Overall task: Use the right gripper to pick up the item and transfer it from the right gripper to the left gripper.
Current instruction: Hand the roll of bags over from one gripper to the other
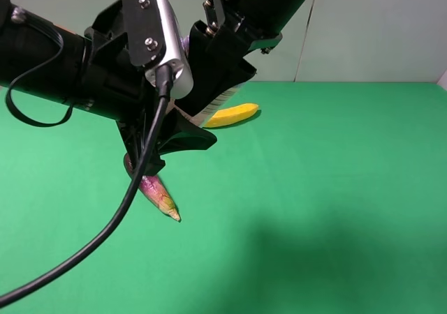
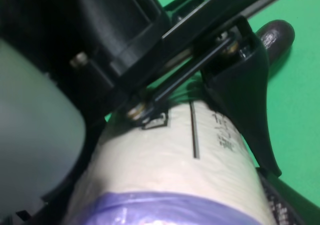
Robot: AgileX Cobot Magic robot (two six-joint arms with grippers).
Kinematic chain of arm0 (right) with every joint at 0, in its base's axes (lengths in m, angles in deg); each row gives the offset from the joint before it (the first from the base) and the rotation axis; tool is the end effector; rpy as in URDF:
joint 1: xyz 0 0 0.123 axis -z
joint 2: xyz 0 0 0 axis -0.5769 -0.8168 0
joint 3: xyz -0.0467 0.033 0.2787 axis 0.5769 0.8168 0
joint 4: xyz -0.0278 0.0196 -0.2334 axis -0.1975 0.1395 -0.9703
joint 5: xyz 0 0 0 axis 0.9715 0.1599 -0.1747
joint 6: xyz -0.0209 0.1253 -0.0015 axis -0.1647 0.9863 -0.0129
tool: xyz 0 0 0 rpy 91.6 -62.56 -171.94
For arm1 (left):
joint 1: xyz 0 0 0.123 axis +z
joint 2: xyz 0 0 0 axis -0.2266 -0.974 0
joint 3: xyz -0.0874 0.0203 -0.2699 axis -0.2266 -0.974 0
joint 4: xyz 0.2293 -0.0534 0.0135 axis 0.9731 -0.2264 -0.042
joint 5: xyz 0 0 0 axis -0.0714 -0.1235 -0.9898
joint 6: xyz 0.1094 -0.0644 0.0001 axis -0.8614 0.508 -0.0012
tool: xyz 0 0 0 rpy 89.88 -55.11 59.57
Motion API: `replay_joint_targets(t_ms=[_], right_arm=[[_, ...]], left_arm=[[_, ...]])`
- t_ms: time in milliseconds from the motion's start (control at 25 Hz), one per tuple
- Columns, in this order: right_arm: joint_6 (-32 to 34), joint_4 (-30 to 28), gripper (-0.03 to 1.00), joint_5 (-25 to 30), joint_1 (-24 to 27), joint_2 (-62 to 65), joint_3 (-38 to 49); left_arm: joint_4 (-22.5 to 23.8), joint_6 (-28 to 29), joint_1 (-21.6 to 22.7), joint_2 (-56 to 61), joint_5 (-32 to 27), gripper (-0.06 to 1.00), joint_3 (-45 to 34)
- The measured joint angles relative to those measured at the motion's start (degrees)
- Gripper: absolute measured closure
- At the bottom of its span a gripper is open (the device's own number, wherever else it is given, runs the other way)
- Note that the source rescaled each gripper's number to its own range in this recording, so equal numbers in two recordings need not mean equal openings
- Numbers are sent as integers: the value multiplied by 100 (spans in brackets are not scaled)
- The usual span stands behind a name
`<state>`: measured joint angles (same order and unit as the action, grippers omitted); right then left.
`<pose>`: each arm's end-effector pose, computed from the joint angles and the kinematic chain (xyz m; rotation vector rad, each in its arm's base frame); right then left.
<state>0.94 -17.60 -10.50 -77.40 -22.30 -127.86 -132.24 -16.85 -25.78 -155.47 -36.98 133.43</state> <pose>0.2102 0.2671 0.3296 -1.6134 2.1536 0.7162 0.2059 -0.2077 0.2558 1.3949 1.7237 -0.3543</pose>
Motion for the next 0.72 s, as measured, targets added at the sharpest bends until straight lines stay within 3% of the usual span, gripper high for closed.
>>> replay_joint_targets(t_ms=[400,440,520,560,600,720], right_arm=[[0,-5,97,5,0,0,0],[27,0,80,16,0,0,0],[103,-3,31,122,0,7,0],[147,-48,18,150,0,19,0],[169,-92,10,151,0,19,0],[218,-169,1,157,-1,19,0]], left_arm=[[0,14,-10,0,-4,92,0],[0,14,-10,0,-4,92,0],[0,20,-10,0,12,93,0],[8,20,-10,0,20,93,0],[8,20,-10,0,45,93,0],[14,20,-10,0,50,93,0]])
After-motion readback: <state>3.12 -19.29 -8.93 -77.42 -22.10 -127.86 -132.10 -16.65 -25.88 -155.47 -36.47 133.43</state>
